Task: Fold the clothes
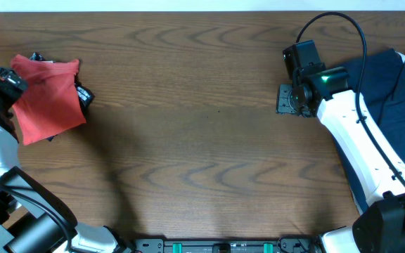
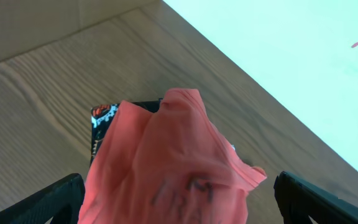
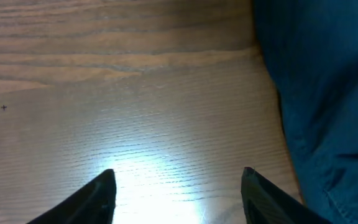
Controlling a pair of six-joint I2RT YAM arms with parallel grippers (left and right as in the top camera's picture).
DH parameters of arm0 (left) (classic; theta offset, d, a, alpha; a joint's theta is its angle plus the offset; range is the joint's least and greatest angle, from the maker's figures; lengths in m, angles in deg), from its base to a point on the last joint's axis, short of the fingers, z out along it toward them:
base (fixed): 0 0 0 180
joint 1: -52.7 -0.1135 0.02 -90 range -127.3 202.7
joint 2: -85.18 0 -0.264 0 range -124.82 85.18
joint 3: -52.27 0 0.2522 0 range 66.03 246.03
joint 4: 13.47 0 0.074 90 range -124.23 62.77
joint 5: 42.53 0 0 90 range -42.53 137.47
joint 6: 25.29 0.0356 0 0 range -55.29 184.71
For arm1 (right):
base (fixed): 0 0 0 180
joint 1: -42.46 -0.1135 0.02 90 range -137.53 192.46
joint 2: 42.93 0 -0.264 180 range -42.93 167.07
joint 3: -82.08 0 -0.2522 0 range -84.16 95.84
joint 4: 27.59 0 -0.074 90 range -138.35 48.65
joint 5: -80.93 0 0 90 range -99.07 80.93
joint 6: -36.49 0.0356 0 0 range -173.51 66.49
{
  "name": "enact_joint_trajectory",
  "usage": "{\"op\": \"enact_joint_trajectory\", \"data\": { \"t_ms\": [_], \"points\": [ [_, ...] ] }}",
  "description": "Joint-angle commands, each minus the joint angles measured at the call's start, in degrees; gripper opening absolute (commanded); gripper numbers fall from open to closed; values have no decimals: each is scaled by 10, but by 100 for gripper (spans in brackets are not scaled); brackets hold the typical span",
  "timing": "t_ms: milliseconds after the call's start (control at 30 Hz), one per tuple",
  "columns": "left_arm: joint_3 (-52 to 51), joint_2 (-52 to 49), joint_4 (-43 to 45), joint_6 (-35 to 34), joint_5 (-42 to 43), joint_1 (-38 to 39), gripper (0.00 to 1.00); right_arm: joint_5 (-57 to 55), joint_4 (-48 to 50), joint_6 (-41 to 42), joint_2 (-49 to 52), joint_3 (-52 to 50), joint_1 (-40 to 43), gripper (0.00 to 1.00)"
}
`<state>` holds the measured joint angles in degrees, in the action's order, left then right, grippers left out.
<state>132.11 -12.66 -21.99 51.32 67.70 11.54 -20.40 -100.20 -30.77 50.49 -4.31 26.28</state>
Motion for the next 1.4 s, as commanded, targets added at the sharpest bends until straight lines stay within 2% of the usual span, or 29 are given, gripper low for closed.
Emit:
{"op": "enact_joint_trajectory", "data": {
  "t_ms": [0,233,433,667,767,900,1033,1200,1367],
  "points": [
    [5,-7,-4,-16,19,12,98,-2,3,6,-13,4,6,68],
    [5,-7,-41,-12,17,113,98,52,51,6,-13,4,8,79],
    [5,-15,-103,27,-42,271,98,107,105,5,-8,4,9,91],
    [5,-21,-284,33,-45,418,98,204,141,-42,5,4,37,98],
    [5,-16,-403,33,-45,434,98,211,104,-42,4,4,72,99],
    [5,-4,-565,22,-44,429,98,210,8,-67,4,4,113,99],
    [5,10,-683,22,-55,429,98,210,-69,-72,4,4,145,99],
    [4,58,-742,35,-84,429,98,210,-147,-84,-7,4,172,99],
    [-22,201,-728,41,-94,429,98,186,-156,-89,-74,-17,168,99]
  ]
}}
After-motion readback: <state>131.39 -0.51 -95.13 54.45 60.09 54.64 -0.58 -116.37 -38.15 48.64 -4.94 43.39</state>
